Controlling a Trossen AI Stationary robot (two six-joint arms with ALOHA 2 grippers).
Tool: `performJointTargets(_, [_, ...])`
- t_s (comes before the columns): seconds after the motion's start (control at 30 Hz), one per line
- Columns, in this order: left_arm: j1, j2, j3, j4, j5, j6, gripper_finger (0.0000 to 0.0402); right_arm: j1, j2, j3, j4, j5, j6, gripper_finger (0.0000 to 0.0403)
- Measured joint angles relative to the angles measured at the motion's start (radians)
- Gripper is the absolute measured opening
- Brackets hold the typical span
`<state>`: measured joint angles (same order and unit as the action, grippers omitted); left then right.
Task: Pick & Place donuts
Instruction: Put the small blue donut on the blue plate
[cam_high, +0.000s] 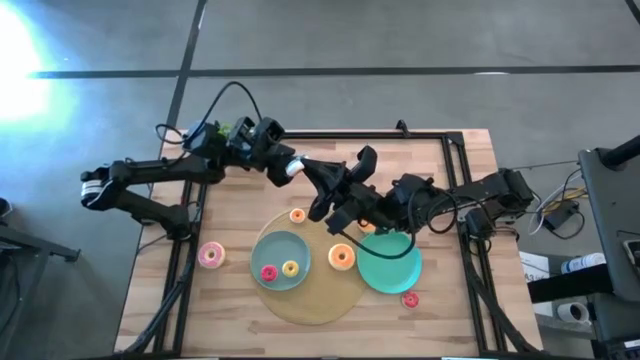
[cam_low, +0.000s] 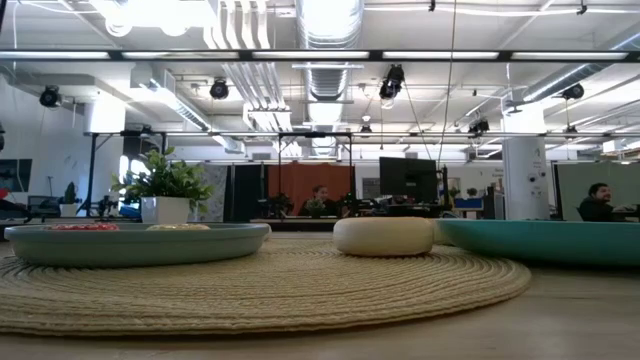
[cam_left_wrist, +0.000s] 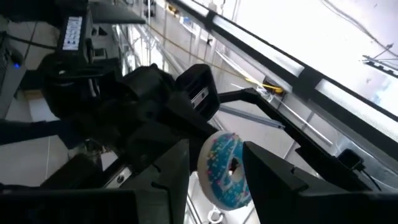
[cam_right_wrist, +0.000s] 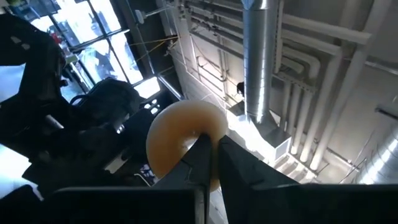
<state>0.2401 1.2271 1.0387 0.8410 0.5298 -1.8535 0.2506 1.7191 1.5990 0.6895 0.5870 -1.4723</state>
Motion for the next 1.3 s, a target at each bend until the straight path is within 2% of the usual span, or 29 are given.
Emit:
performJointTargets(0.83, [-0.002,0.019,0.023,0.034,0.019,0.003,0.0121,-0.057,0.000,-0.002,-0.005,-0.049,0.034,0.0013])
performJointTargets(0.97, [-0.002,0.019,0.023,0.038,0.018,0.022,0.0102,-0.064,0.000,-0.002,-0.005,-0.041,0.041,0.0013])
performJointTargets(1.2, [0.006,0.019,0.021,0.037,0.024,0.047,0.0038,-0.064,0.000,-0.006,-0.019,-0.033,0.052,0.0013])
performJointTargets(1.3, [0.010,0.019,0.021,0.032,0.026,0.059,0.0016,-0.063,0.000,-0.006,-0.028,0.007,0.091,0.0013])
